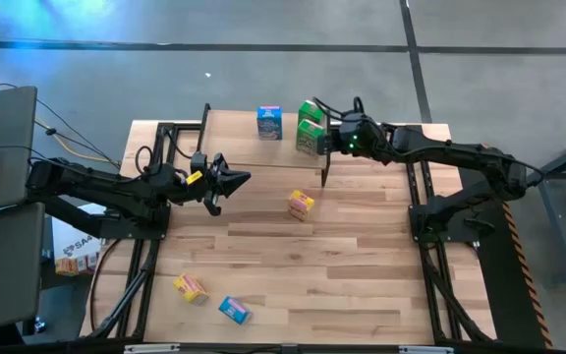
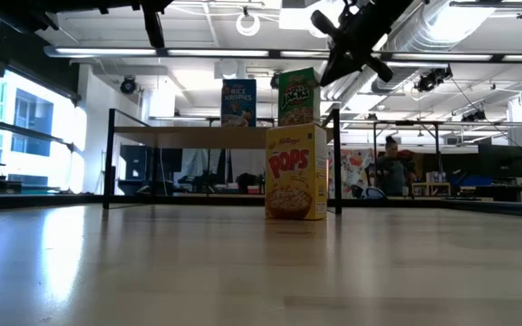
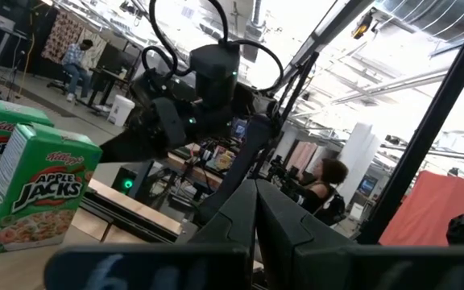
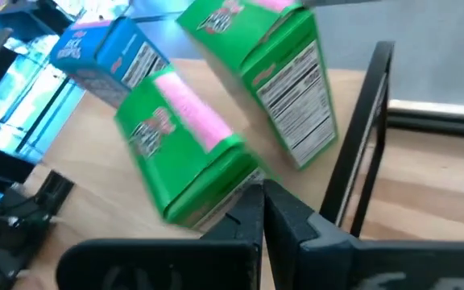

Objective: Stack cereal on shelf
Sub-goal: Adjust the bottom green cereal box on the shelf, then put the top yellow cereal box on the shelf

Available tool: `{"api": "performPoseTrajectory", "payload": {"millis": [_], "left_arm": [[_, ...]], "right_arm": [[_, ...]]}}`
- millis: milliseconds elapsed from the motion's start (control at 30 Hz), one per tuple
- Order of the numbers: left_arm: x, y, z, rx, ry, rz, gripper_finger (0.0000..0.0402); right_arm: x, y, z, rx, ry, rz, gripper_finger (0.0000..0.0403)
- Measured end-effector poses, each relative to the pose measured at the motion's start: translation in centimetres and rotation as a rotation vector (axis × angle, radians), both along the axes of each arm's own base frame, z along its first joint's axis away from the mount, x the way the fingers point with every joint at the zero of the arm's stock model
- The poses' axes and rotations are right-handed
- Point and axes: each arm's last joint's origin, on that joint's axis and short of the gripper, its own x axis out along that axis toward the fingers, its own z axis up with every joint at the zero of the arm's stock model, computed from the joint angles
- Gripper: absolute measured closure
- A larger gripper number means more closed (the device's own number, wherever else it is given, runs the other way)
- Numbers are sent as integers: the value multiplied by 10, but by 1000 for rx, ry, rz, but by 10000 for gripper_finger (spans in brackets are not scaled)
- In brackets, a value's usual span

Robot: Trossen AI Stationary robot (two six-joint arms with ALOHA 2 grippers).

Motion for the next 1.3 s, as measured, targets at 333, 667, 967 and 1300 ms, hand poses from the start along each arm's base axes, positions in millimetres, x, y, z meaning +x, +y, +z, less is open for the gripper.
{"api": "performPoseTrajectory", "payload": {"millis": [333, 667, 967, 1300], "left_arm": [[0, 0, 0, 0, 0, -1, 401], [1, -1, -2, 10, 17, -31, 402], [1, -1, -2, 35, 25, -22, 401], [2, 8, -9, 54, 101, -60, 402]], "right_arm": [[-24, 12, 7, -20, 155, 226, 403], [-68, 111, -25, 198, 138, 572, 403], [-42, 145, -122, 345, -215, 205, 403], [-9, 145, -167, 486, -244, -51, 403]]}}
